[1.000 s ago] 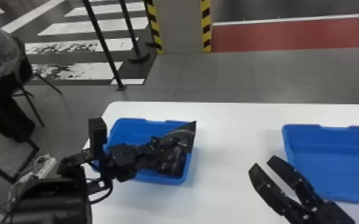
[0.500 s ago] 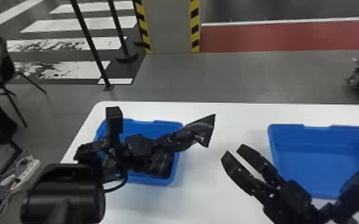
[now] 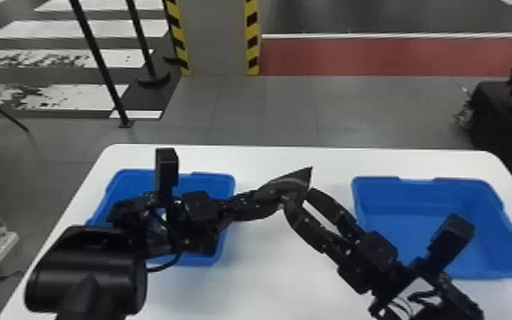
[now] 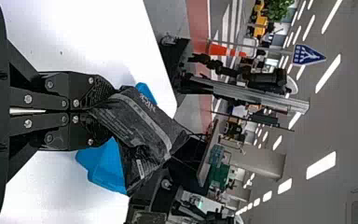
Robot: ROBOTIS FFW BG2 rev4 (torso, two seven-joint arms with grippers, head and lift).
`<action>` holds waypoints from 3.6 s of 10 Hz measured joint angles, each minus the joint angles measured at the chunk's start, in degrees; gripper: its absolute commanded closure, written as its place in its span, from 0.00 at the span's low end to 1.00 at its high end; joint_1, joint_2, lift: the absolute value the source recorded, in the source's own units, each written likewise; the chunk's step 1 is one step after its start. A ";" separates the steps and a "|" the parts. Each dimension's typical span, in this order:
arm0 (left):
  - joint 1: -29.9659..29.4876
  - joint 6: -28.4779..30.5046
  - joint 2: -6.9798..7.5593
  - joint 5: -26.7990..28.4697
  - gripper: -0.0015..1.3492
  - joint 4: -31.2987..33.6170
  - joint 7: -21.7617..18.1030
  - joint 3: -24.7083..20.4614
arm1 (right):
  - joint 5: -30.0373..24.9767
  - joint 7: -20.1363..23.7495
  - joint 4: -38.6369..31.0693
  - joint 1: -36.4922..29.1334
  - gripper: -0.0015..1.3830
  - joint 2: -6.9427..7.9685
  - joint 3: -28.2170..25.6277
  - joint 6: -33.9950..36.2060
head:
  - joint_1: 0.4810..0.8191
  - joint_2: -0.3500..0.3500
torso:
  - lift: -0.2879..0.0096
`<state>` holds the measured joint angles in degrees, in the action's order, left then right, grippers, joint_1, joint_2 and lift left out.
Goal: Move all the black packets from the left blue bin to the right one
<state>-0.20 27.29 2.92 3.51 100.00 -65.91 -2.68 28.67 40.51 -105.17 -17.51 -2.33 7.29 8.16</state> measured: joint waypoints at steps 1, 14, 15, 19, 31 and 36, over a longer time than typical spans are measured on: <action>0.16 0.25 0.02 -0.35 0.90 -0.61 0.00 0.74 | -0.15 -0.05 0.63 0.52 0.38 0.11 0.00 0.03 | 0.63 0.58 | 0.60; -4.21 -1.41 -0.62 -3.37 0.14 -1.65 2.22 -4.01 | -4.46 -3.75 -2.27 0.06 0.93 -0.07 -4.10 -1.91 | 0.63 0.56 | 0.60; -5.67 -2.30 -0.71 -4.71 0.14 -1.58 2.22 -5.79 | -4.68 -4.71 -2.65 -0.48 0.93 -0.27 -6.50 -2.53 | 0.63 0.54 | 0.60; -11.14 -3.23 -0.78 -7.02 0.14 6.06 2.33 -15.16 | -5.49 -9.75 4.13 -0.60 0.93 -3.93 -14.51 -6.53 | 0.63 0.47 | 0.60; -14.37 0.04 0.33 3.38 0.19 9.28 6.83 -26.96 | -11.16 -12.38 -13.42 -14.63 0.24 -0.80 -12.59 -15.35 | 0.63 0.79 | 0.60; -4.24 -0.24 2.95 8.60 0.19 -4.18 7.23 -22.81 | -10.59 -12.10 -15.57 -20.55 0.25 0.37 -10.64 -15.27 | 0.63 0.82 | 0.60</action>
<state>-4.43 27.05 5.88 12.11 95.82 -58.68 -25.49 18.08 28.41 -120.74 -38.06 -1.96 -3.35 -7.11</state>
